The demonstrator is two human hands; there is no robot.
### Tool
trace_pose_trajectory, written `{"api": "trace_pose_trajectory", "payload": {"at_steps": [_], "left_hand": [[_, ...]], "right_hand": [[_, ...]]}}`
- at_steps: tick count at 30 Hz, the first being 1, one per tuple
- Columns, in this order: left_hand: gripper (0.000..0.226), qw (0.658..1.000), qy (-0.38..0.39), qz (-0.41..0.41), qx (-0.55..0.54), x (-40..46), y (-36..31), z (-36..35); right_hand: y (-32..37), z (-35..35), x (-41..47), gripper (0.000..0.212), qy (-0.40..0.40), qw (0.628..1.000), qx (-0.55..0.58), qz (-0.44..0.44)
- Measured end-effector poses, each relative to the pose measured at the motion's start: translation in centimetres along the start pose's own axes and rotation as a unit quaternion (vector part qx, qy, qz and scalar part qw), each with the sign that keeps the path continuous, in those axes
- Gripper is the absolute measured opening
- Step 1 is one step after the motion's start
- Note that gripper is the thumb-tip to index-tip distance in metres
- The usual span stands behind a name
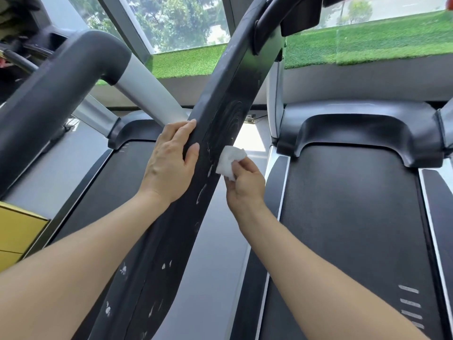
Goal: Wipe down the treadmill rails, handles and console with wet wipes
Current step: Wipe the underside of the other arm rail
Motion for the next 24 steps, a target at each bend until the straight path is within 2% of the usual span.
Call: {"api": "trace_pose_trajectory", "payload": {"at_steps": [3, 6, 8, 11, 14, 17, 19, 21, 24], "left_hand": [[0.044, 1.000, -0.002, 0.000, -0.003, 0.0, -0.1, 0.1], [0.044, 1.000, 0.000, -0.002, -0.007, 0.0, 0.0, 0.0], [0.044, 1.000, 0.000, -0.001, -0.008, 0.0, 0.0, 0.0], [0.044, 1.000, -0.001, 0.004, -0.009, 0.0, 0.0, 0.1], [0.044, 1.000, -0.001, 0.001, -0.010, 0.0, -0.1, 0.1], [0.044, 1.000, 0.000, 0.001, -0.006, 0.0, -0.1, 0.1], [0.044, 1.000, 0.002, 0.001, -0.002, 0.0, -0.1, 0.0], [0.044, 1.000, 0.004, 0.000, 0.002, 0.1, -0.1, 0.0], [0.044, 1.000, 0.004, -0.001, 0.002, 0.0, -0.1, -0.1]], "right_hand": [[-1.0, -1.1, 1.0, 0.025, -0.003, 0.994, 0.080, -0.081], [-0.8, -1.8, 1.2, 0.012, -0.038, 0.995, -0.024, -0.088], [-0.2, -1.5, 1.4, 0.010, -0.080, 0.985, -0.136, -0.070], [0.7, -1.3, 2.0, 0.012, -0.116, 0.967, -0.225, -0.014], [1.6, -1.7, 1.6, 0.022, -0.108, 0.948, -0.292, 0.061], [2.3, -2.1, 1.2, 0.021, -0.098, 0.923, -0.351, 0.121], [2.7, -2.2, 2.1, 0.019, -0.098, 0.917, -0.364, 0.130], [3.3, -2.3, 3.9, 0.028, -0.107, 0.916, -0.370, 0.111], [5.1, -2.5, 6.4, 0.020, -0.130, 0.912, -0.376, 0.100]]}}
Point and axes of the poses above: each hand's wrist, its own x-axis towards the middle knuckle, its own z-axis out of the back of the hand, y = z × x, the point moved 7 cm from there along x, towards the middle knuckle, and after that the axes turned 15 degrees about -x, right-handed, at the moved point
